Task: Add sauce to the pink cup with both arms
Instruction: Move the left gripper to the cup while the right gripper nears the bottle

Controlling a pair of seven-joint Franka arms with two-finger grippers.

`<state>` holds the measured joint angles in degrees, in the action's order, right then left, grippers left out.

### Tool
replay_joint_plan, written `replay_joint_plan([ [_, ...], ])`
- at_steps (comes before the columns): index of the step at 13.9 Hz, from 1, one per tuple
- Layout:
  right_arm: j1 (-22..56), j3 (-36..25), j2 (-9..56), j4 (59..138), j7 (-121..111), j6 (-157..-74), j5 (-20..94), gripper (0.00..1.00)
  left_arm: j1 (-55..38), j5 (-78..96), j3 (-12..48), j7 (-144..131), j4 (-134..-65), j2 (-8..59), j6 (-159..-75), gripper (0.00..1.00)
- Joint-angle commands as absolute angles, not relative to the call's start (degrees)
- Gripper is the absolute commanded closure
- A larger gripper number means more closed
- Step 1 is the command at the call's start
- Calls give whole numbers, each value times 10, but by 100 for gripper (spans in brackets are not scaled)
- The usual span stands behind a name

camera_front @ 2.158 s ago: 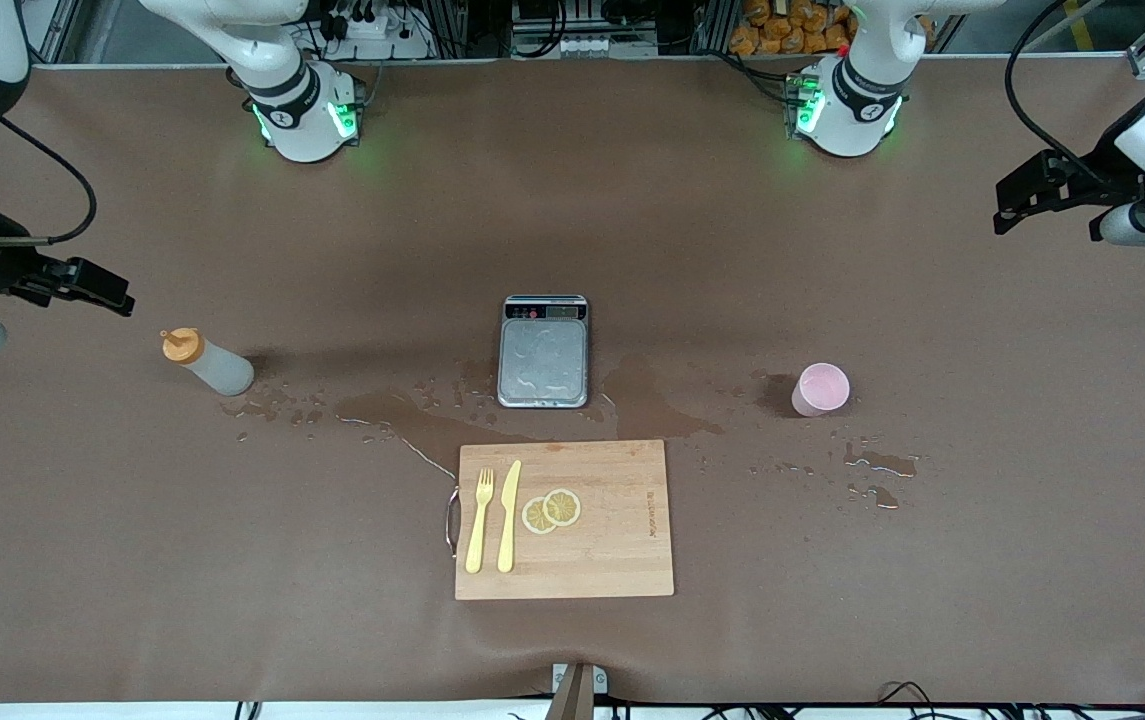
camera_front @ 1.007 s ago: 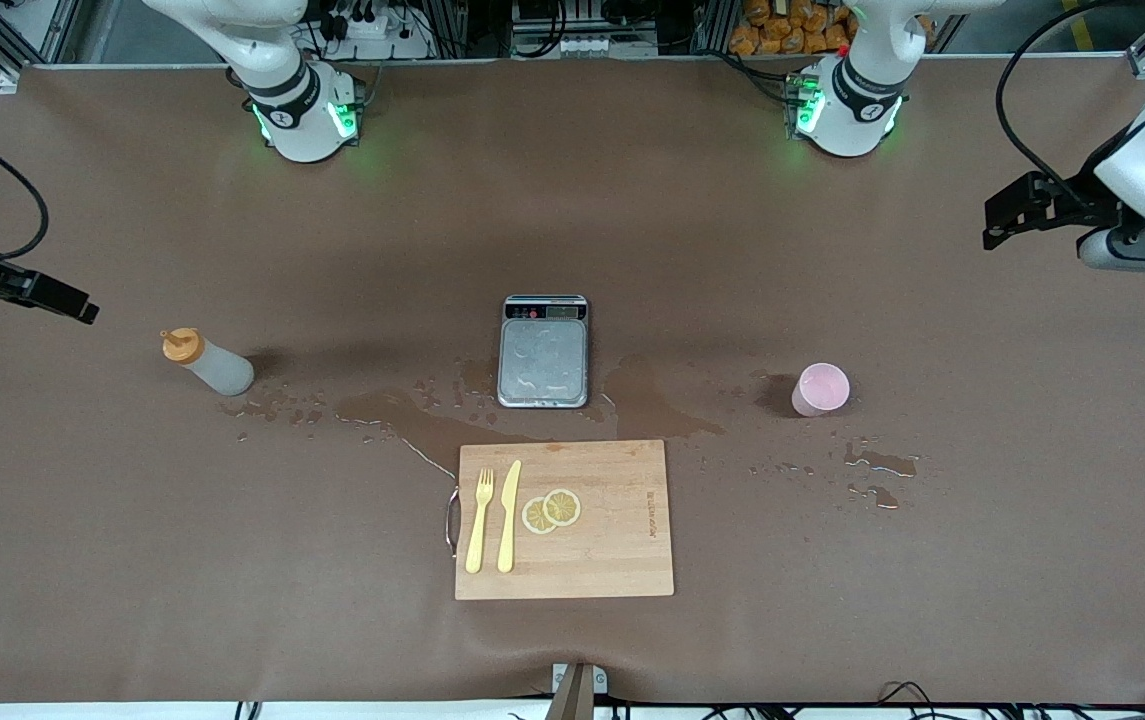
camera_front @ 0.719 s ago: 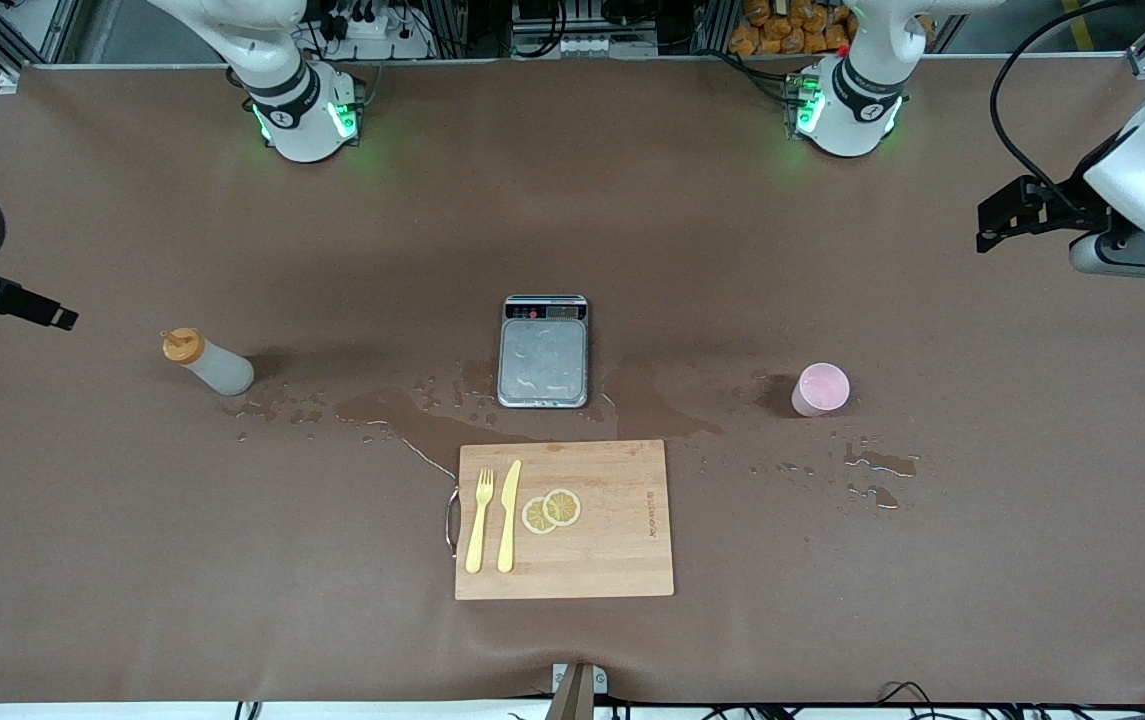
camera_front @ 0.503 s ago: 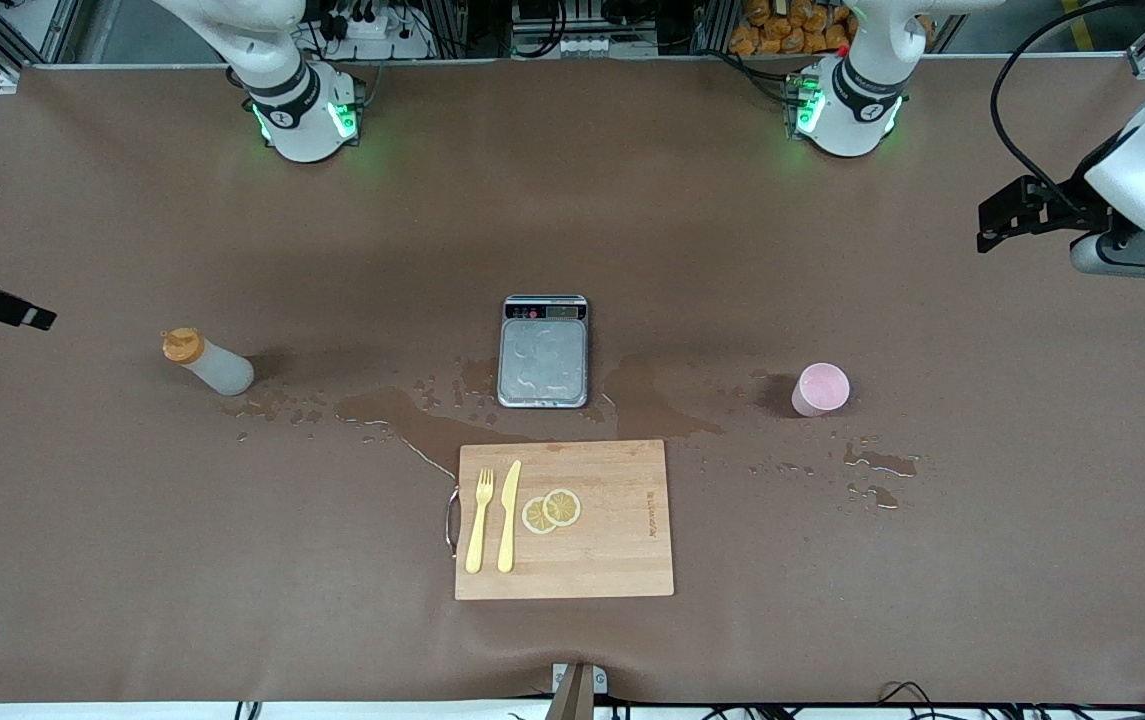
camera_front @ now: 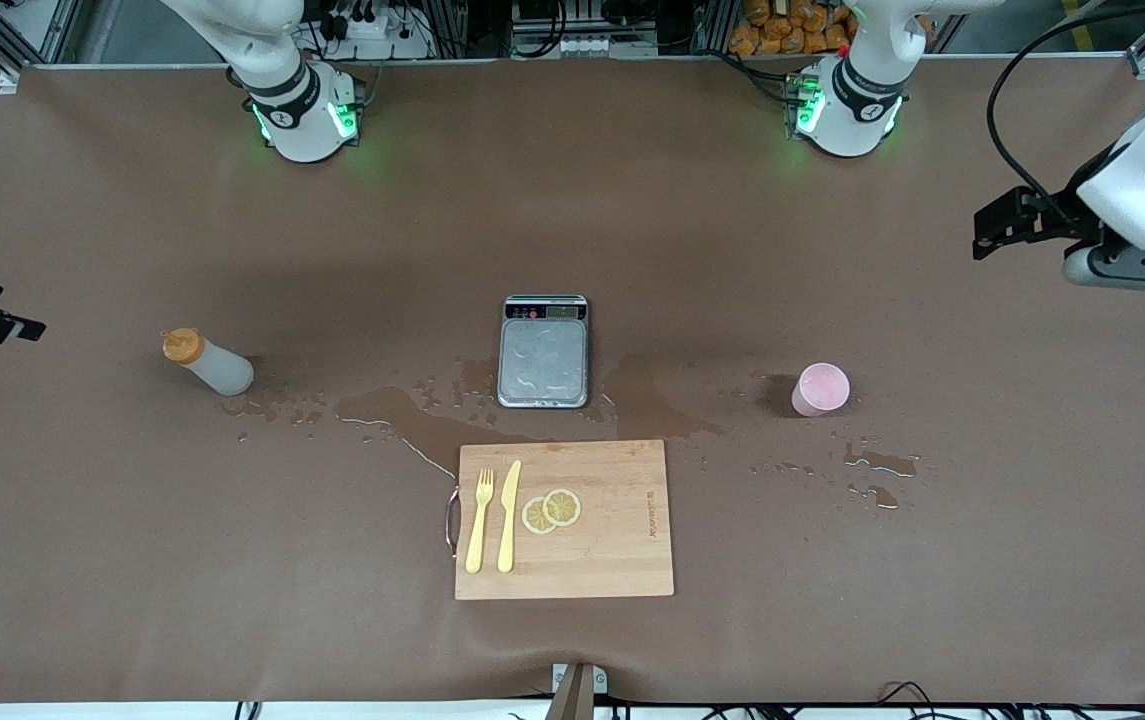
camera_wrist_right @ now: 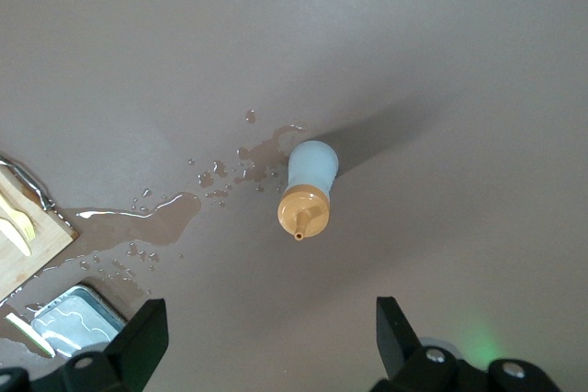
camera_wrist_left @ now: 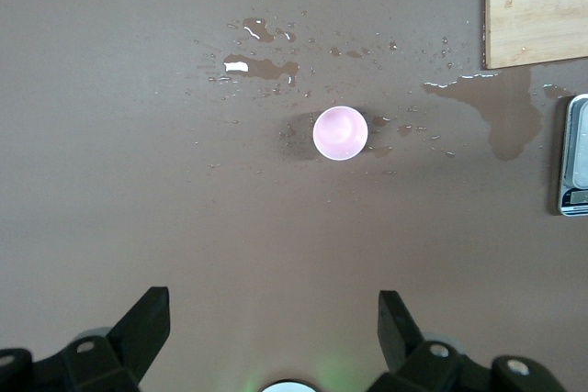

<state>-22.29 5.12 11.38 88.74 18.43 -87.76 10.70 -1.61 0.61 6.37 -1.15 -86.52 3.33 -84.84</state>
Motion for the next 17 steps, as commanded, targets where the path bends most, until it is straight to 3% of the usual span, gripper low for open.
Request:
replay_joint_plan([
  [1, -239, 61, 134, 874, 198, -854, 123, 0, -17, 9, 65, -10, -865, 67, -876, 0],
  [5, -263, 61, 162, 872, 200, -843, 129, 0, -26, 9, 67, -34, -872, 120, -926, 0],
  [10, -339, 61, 241, 872, 249, -817, 249, 0, -38, 9, 69, -60, -918, 150, -1016, 0],
  [17, -378, 61, 330, 846, 345, -803, 294, 0, -52, 8, 69, -77, -918, 221, -1096, 0],
])
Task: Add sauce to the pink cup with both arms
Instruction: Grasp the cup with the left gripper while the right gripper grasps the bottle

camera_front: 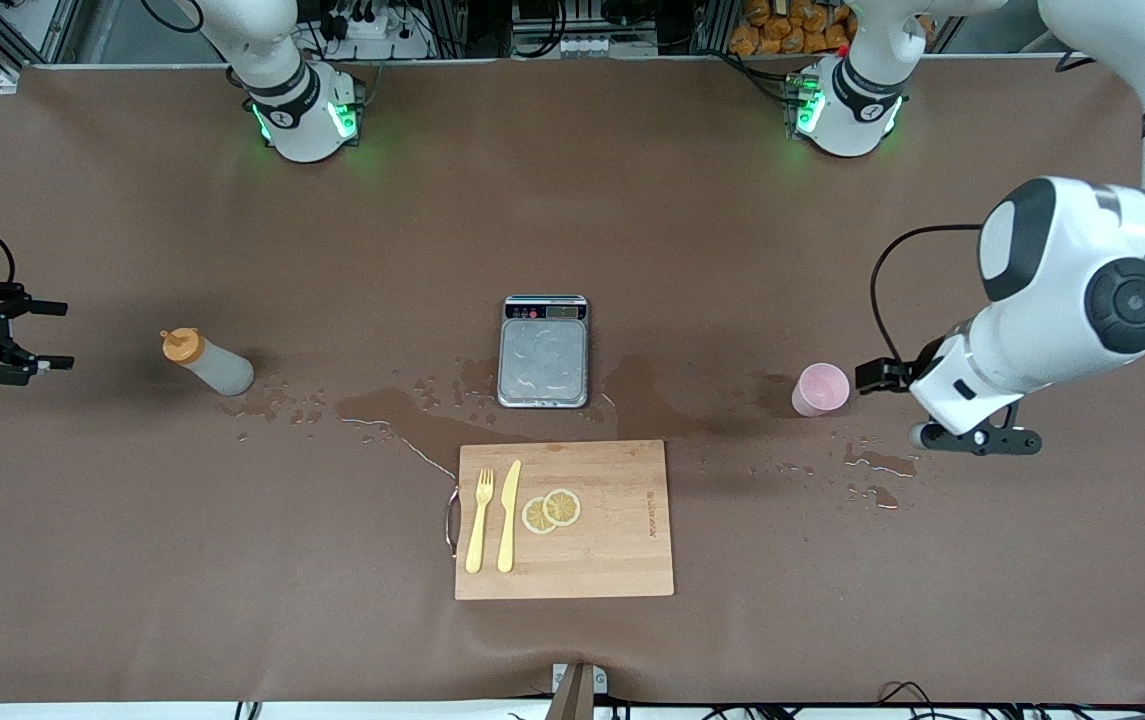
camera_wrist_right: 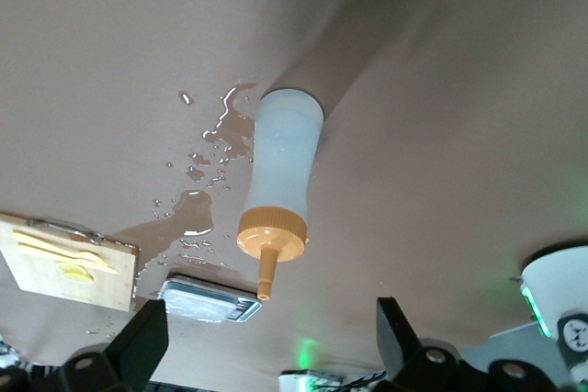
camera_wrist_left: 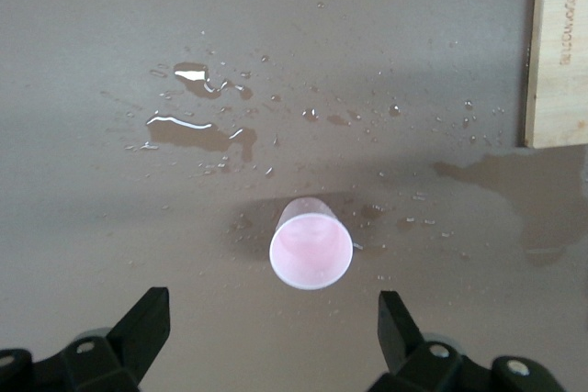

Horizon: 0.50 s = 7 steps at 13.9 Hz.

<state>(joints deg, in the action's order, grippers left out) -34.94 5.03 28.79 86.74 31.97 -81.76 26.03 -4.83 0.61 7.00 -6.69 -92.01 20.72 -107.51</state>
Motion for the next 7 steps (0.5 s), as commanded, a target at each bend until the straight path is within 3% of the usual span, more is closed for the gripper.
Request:
replay_joint_plan([
  [1, -396, 61, 354, 846, 347, -801, 327, 0, -55, 8, 69, -83, -918, 230, -1107, 0],
  [7, -402, 61, 421, 851, 366, -798, 352, 0, -71, -1, 68, -123, -960, 263, -1191, 0],
])
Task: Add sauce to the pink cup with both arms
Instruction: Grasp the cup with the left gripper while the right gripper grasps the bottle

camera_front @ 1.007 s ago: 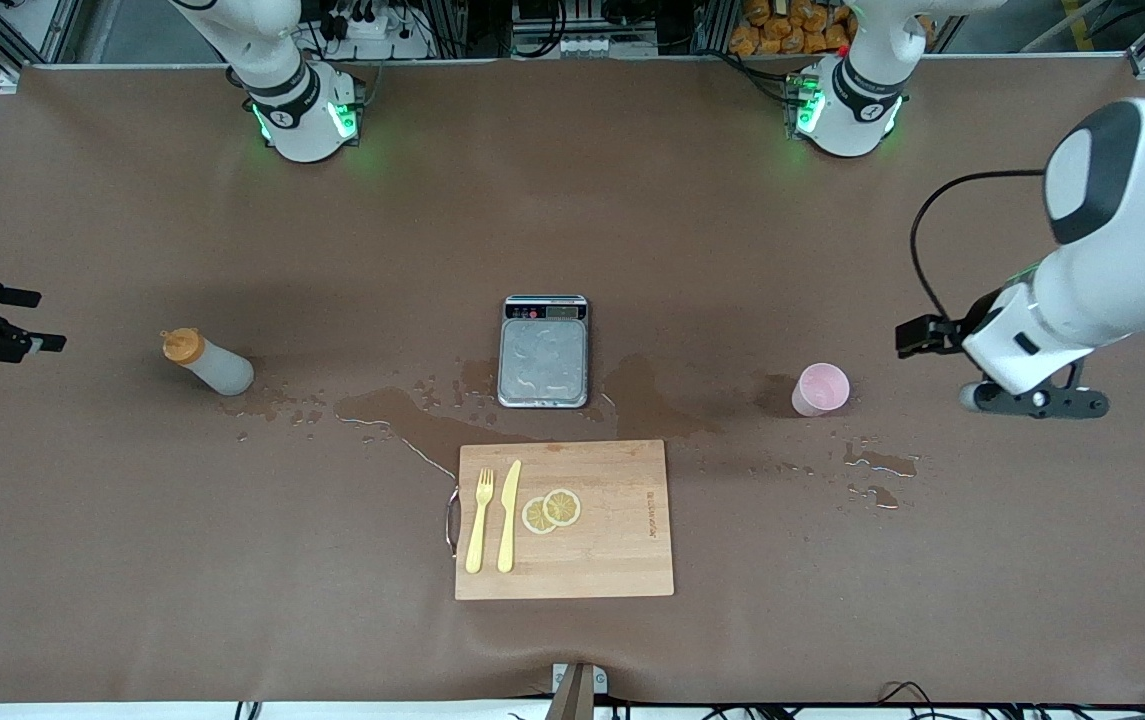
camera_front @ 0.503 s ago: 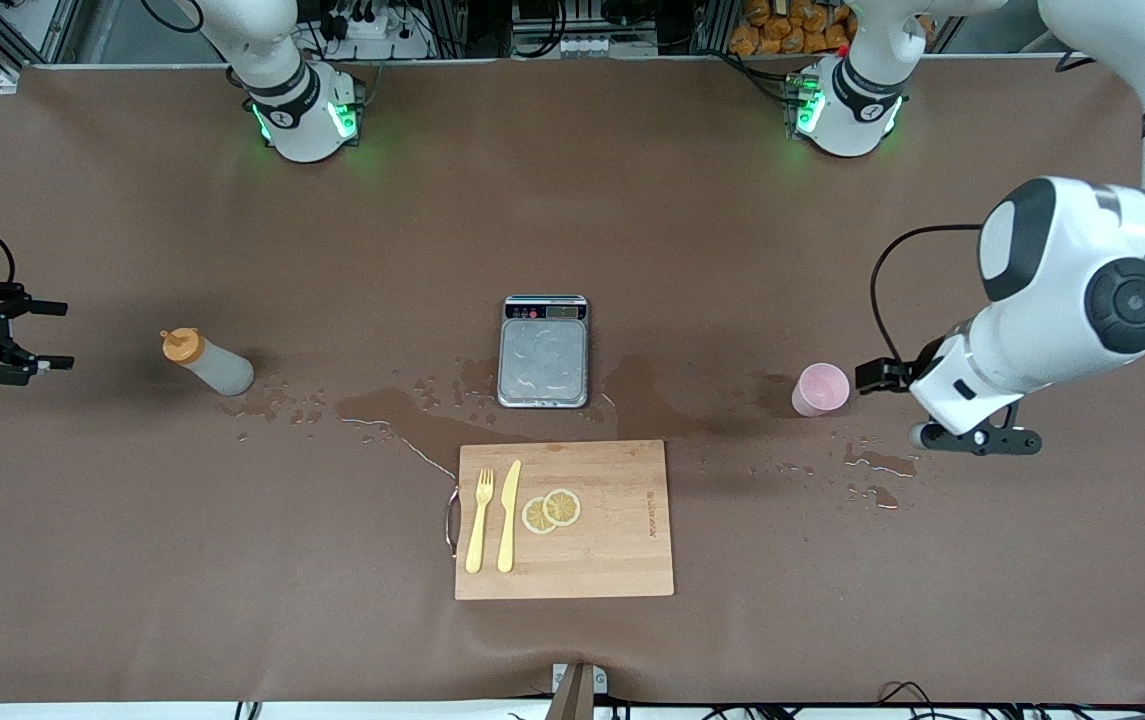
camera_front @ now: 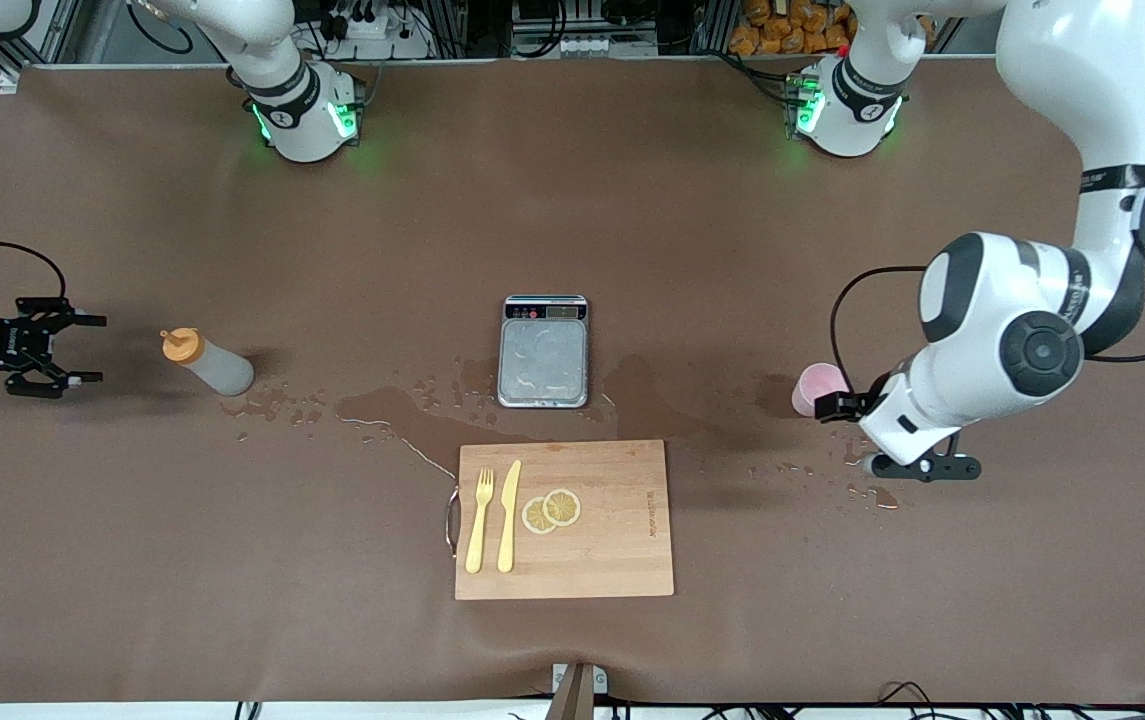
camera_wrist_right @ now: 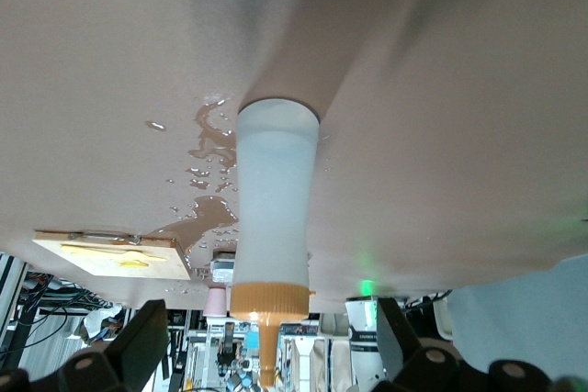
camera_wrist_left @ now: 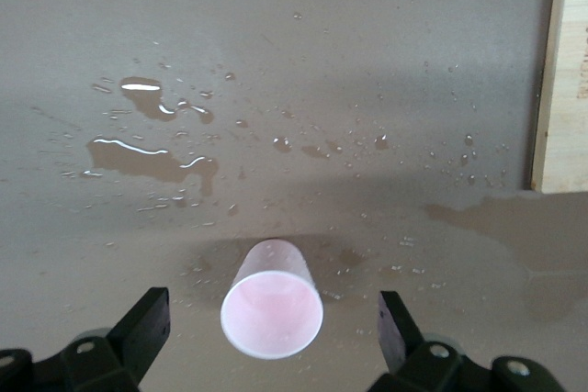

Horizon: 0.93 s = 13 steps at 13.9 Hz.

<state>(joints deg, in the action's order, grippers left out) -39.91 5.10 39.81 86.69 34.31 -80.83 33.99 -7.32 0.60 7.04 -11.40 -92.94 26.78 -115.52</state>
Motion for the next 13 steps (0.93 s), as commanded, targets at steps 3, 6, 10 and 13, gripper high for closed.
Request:
replay_joint_plan([
  [3, -401, 62, 448, 849, 366, -799, 372, 0, -67, -1, 68, -122, -1038, 248, -1250, 0],
  [6, -404, 62, 473, 847, 362, -801, 374, 0, -57, -6, 67, -114, -1076, 236, -1250, 0],
  [10, -402, 62, 488, 848, 354, -799, 389, 0, -47, -12, 68, -108, -1101, 229, -1250, 0],
  [13, -403, 62, 506, 847, 347, -800, 391, 0, -46, -12, 68, -109, -1112, 238, -1248, 0],
])
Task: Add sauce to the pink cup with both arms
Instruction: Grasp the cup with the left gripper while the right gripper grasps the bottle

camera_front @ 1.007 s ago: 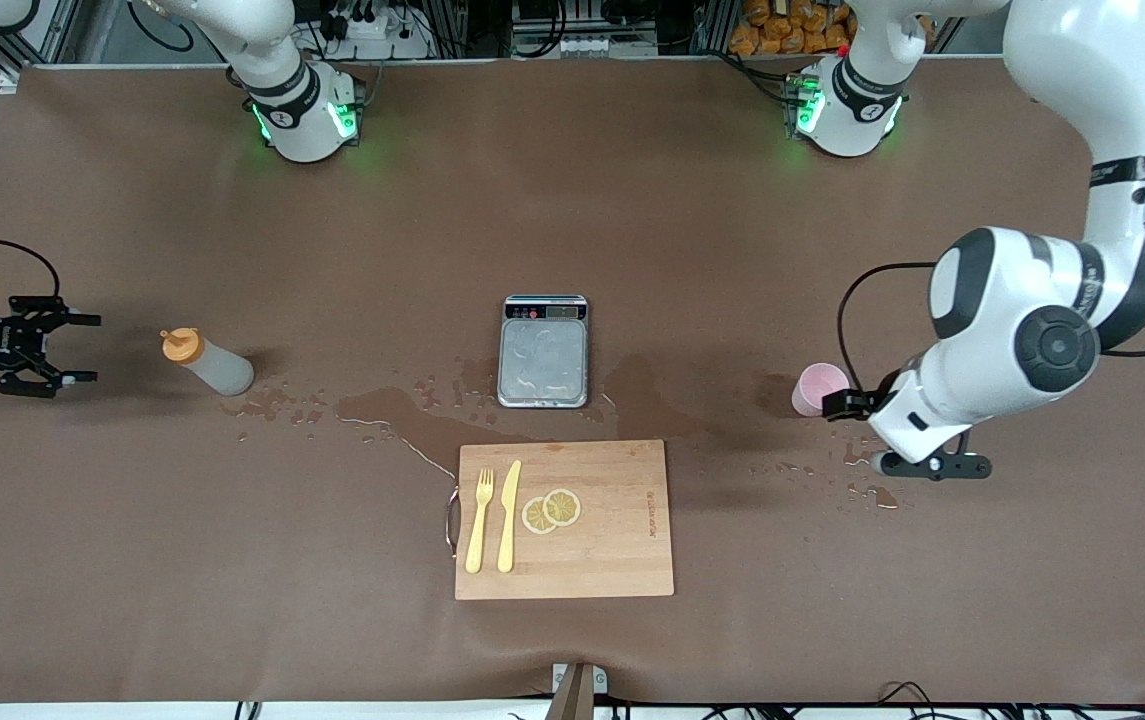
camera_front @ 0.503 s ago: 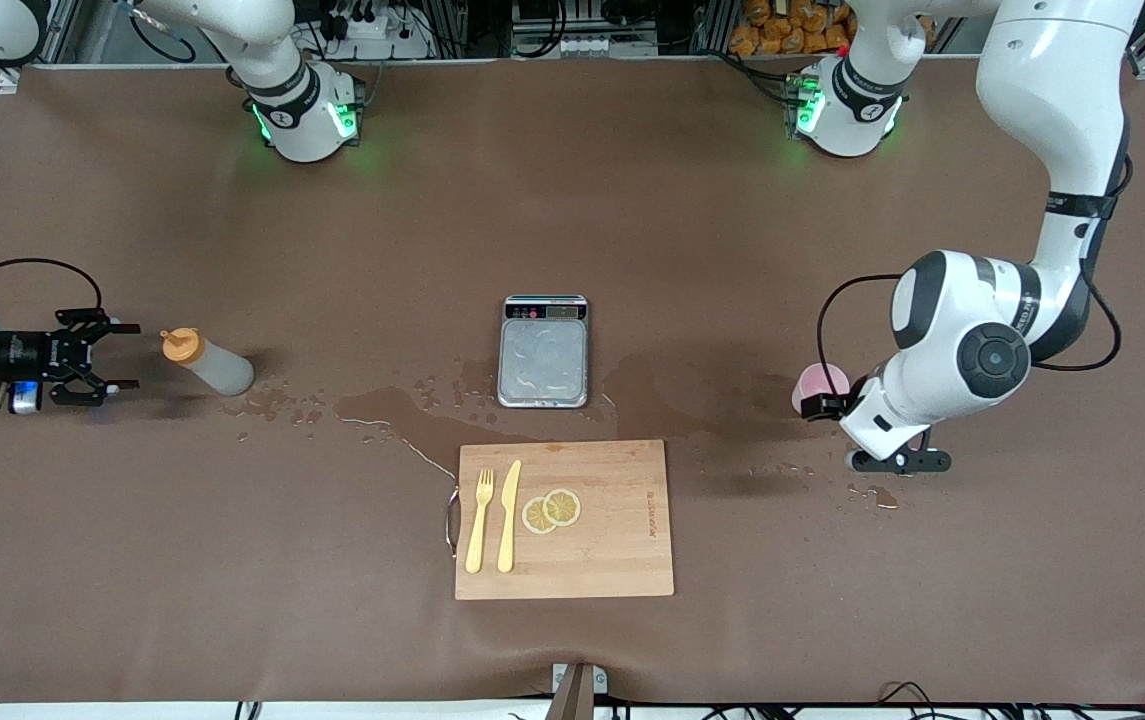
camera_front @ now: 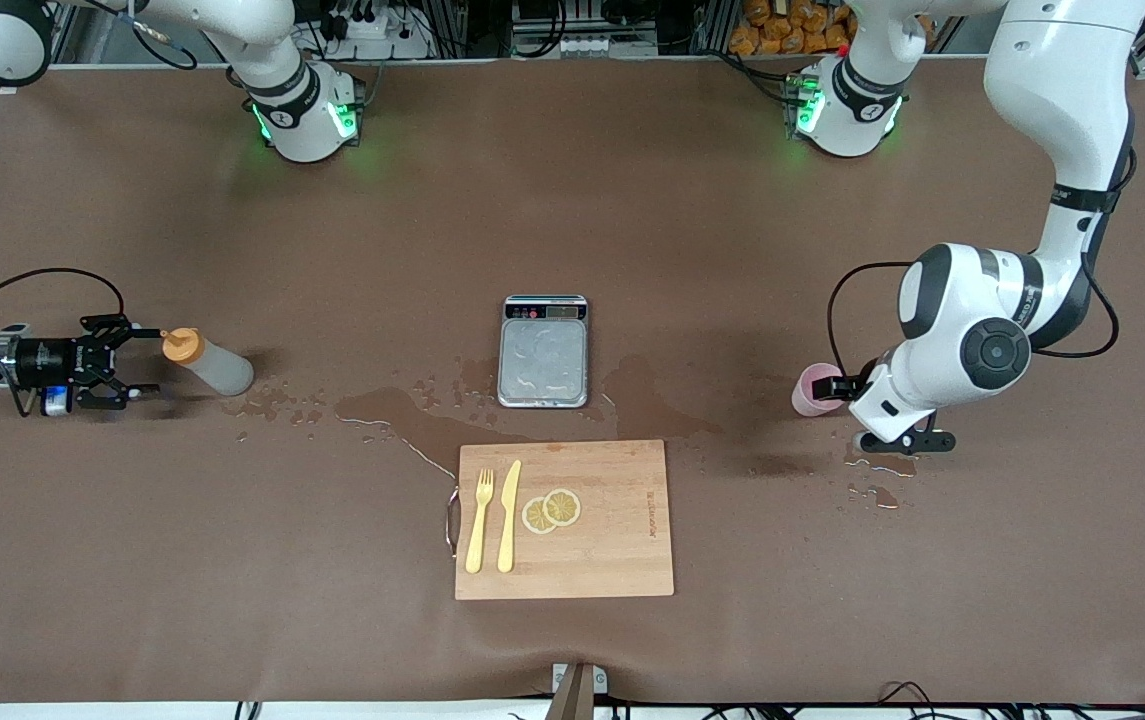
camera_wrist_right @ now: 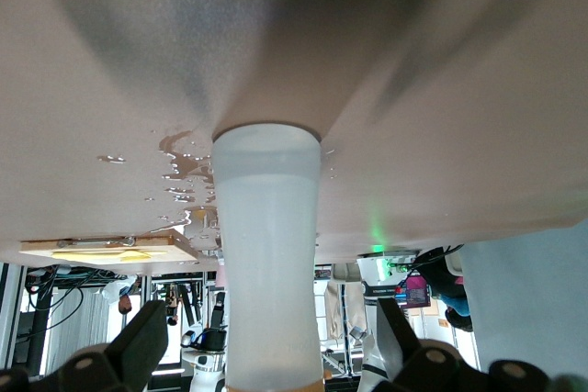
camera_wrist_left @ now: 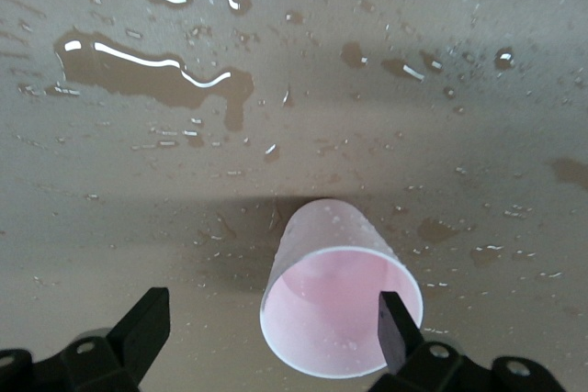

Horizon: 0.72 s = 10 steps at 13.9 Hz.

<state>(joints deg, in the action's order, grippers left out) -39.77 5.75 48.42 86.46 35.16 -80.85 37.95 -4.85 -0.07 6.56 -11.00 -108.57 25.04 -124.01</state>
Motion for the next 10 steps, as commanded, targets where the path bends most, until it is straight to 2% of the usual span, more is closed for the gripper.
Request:
replay_joint_plan([
  [1, -401, 62, 511, 847, 343, -801, 391, 0, -46, -13, 68, -109, -1114, 243, -1247, 0],
  [6, -391, 64, 519, 847, 340, -801, 391, 0, -48, -13, 68, -116, -1116, 263, -1245, 0],
  [7, -383, 64, 519, 847, 340, -800, 397, 0, -49, -12, 68, -119, -1117, 264, -1245, 28],
  [8, -379, 64, 519, 848, 340, -801, 404, 0, -47, -12, 68, -125, -1118, 264, -1244, 68],
  [9, -377, 64, 523, 848, 340, -802, 408, 0, -47, -12, 68, -126, -1120, 265, -1240, 100],
  [10, -377, 64, 526, 848, 338, -802, 409, 0, -47, -12, 68, -124, -1120, 268, -1240, 100],
])
